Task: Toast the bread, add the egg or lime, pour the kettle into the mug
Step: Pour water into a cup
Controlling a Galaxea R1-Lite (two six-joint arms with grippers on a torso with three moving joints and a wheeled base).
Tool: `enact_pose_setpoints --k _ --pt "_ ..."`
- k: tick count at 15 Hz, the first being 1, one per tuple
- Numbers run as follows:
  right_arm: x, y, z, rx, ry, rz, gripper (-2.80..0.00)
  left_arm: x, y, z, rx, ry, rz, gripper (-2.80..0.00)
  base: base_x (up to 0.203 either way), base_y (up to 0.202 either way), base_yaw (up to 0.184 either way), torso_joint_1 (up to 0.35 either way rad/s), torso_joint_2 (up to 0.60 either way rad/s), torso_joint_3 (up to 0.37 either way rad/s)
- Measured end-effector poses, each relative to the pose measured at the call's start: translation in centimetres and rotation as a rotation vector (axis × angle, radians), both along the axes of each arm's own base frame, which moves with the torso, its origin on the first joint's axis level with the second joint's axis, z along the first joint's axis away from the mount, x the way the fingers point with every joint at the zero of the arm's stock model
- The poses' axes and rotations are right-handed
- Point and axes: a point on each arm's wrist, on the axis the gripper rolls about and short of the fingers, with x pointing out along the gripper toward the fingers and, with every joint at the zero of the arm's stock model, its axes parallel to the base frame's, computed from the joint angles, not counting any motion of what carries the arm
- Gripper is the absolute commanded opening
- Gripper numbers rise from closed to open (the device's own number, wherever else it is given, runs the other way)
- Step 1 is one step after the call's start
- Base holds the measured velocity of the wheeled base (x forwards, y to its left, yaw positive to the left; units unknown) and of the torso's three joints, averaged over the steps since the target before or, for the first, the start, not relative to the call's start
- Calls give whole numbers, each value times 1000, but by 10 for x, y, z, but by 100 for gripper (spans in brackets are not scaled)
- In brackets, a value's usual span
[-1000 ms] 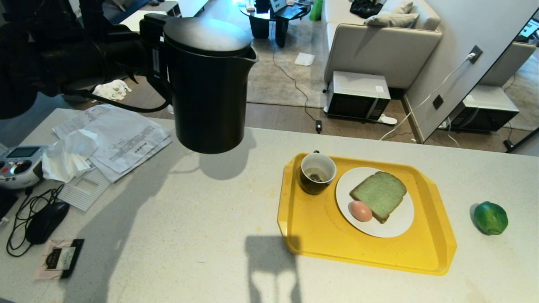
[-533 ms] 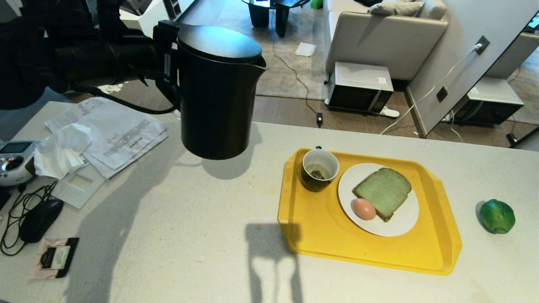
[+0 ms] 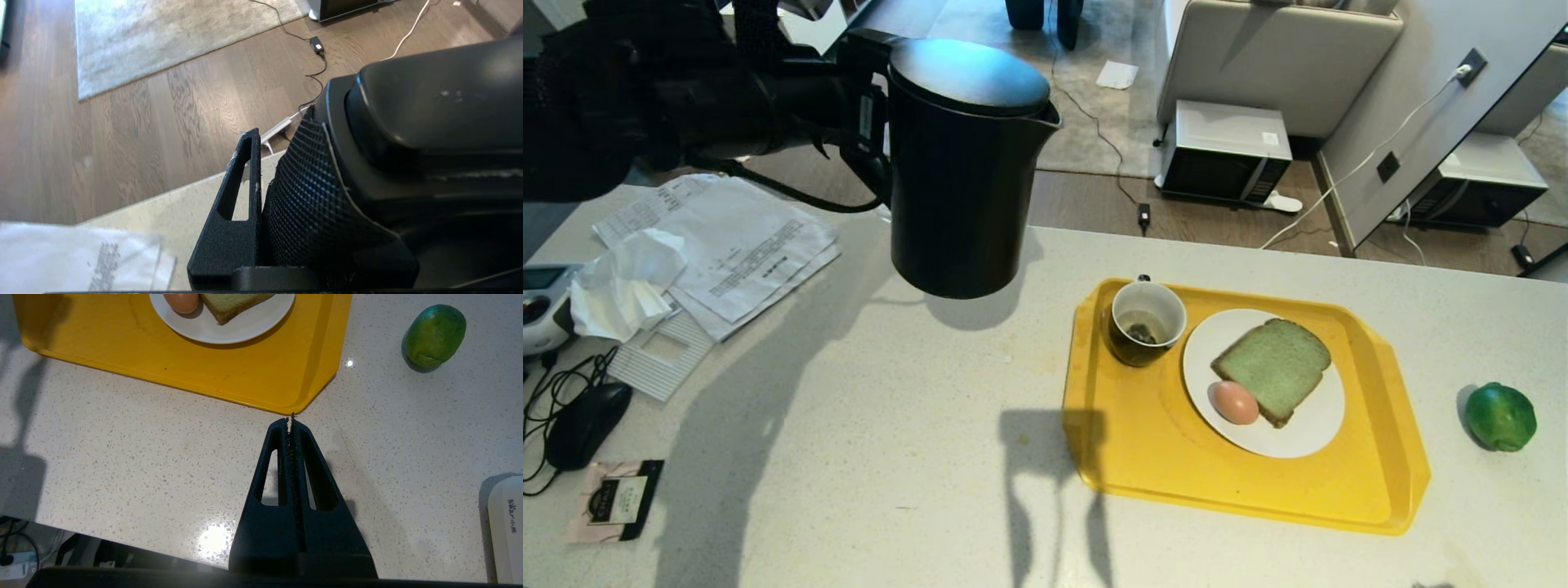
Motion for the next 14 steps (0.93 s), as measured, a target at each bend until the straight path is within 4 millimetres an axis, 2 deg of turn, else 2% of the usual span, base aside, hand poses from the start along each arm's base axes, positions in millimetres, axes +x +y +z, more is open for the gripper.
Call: enact_pose_setpoints --k 3,7,11,14 --pt "0 0 0 0 0 0 -280 15 -10 2 99 -2 -10 -280 0 0 0 0 0 0" --pt "0 0 0 0 0 0 -280 35 -38 -21 201 72 -37 -280 0 0 0 0 0 0" --pt "0 0 0 0 0 0 -280 41 -62 -33 243 56 -36 -280 0 0 0 0 0 0" --pt "0 0 0 0 0 0 -280 37 -79 -31 232 4 -28 -280 0 0 0 0 0 0"
